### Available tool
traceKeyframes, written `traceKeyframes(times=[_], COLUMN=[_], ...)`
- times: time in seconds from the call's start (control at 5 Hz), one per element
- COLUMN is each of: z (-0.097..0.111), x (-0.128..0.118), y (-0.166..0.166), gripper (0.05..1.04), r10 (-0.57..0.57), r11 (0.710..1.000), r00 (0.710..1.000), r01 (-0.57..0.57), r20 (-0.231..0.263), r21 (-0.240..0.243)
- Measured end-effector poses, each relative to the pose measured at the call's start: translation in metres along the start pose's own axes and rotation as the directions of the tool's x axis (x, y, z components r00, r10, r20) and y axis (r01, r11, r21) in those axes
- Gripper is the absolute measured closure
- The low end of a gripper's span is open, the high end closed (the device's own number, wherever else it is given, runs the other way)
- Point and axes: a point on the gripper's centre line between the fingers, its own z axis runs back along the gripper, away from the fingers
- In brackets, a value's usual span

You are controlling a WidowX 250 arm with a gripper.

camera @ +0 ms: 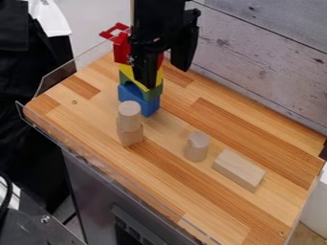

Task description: Picked the red arch and put it on the right side of the table

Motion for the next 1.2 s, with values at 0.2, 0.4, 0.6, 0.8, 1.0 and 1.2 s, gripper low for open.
traceKeyframes(times=[0.2, 0.4, 0.6, 0.8, 1.0, 1.2], z=[-0.009, -0.007, 0.005, 0.011, 0.018, 0.018], x=[-0.002, -0.001, 0.002, 0.009, 0.019, 0.026], y=[0.004, 0.001, -0.002, -0.005, -0.012, -0.016], gripper=[0.083, 0.083, 0.083, 0.083, 0.083, 0.083], r10=[-0.002, -0.001, 0.015, 0.059, 0.114, 0.214], r11=[0.999, 1.0, 0.999, 0.994, 0.984, 0.962], r00=[1.0, 1.0, 1.0, 0.998, 0.993, 0.977], r01=[0.002, 0.001, -0.014, -0.059, -0.114, -0.213], r20=[-0.008, -0.006, 0.001, -0.003, -0.006, -0.014], r21=[0.034, 0.017, -0.04, -0.089, -0.14, -0.172])
